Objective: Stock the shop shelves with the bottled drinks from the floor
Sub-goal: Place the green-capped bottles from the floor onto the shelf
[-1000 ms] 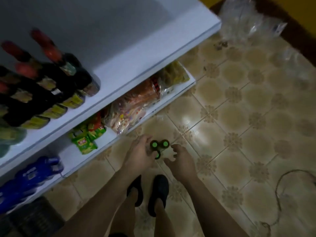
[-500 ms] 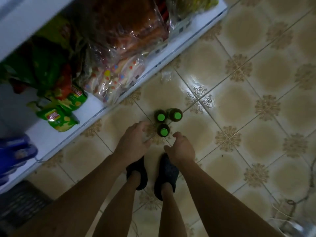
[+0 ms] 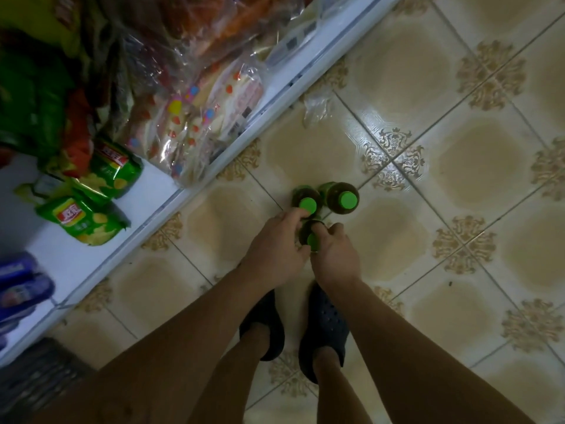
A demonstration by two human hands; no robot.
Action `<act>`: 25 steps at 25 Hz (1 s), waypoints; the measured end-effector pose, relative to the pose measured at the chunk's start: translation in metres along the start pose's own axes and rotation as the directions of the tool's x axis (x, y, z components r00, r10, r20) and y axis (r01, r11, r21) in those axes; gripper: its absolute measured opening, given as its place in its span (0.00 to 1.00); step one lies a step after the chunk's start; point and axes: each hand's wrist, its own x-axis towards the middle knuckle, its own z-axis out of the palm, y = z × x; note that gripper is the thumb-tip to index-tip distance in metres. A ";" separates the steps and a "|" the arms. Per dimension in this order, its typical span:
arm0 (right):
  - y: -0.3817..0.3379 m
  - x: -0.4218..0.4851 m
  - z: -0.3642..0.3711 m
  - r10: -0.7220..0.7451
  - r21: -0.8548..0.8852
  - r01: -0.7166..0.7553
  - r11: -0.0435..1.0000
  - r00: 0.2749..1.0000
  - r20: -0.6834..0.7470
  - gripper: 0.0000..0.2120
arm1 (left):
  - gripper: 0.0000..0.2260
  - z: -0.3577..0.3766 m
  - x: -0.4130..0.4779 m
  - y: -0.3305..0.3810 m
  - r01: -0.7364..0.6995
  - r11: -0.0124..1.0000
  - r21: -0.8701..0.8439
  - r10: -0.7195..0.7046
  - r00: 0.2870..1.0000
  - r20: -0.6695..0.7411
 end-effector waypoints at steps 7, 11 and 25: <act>0.010 -0.024 -0.028 -0.055 0.026 0.056 0.998 0.998 -0.025 0.15 | 0.24 -0.011 -0.042 0.002 0.003 0.993 0.116 -0.007 0.999 0.039; 0.000 -0.073 -0.076 0.036 0.223 -0.012 0.975 0.994 -0.104 0.12 | 0.27 -0.027 -0.076 0.036 -0.008 0.989 0.148 0.002 0.999 0.042; -0.062 -0.330 -0.321 -0.038 0.645 0.263 0.717 0.940 -0.340 0.06 | 0.34 -0.139 -0.294 0.215 -0.070 0.998 -0.005 0.067 0.971 -0.230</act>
